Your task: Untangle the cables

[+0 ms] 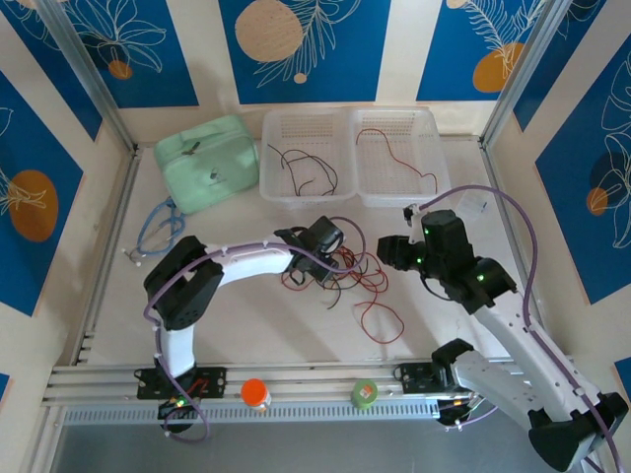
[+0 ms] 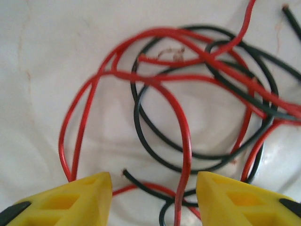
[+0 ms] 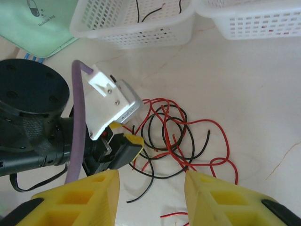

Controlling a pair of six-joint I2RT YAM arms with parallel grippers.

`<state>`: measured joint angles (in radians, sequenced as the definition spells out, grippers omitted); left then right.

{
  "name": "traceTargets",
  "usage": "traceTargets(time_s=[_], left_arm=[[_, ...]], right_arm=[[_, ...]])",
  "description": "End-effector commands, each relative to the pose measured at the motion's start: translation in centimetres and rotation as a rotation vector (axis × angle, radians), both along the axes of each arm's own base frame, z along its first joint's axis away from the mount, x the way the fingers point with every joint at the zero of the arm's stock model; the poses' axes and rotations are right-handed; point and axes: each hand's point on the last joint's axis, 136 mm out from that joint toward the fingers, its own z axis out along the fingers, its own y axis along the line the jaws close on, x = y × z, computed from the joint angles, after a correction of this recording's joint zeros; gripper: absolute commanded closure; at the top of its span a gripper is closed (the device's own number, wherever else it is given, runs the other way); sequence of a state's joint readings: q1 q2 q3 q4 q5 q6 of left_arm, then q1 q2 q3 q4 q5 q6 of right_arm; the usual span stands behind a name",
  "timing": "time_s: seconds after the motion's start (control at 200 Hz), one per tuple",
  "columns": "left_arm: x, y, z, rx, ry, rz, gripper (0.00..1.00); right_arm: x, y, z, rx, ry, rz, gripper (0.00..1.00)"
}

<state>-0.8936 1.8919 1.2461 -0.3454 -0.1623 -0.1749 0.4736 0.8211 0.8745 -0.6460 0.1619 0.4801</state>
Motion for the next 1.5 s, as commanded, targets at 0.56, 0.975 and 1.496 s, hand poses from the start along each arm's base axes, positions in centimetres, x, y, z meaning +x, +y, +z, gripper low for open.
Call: traceTargets(time_s=[0.56,0.975,1.496], left_arm=[[1.4,-0.2,12.3,-0.101,-0.178,0.003,1.00],[-1.1,4.1,25.0,-0.200,-0.331,0.016,1.00],[-2.2,4.0,27.4,-0.294,-0.331,-0.001,1.00]], right_arm=[[0.0,0.3,-1.3,0.047,0.040,-0.002,0.60],[-0.2,5.5,-1.0,0.317,0.124,0.204,0.54],[2.9,11.5,1.6,0.209,-0.176,0.471,0.50]])
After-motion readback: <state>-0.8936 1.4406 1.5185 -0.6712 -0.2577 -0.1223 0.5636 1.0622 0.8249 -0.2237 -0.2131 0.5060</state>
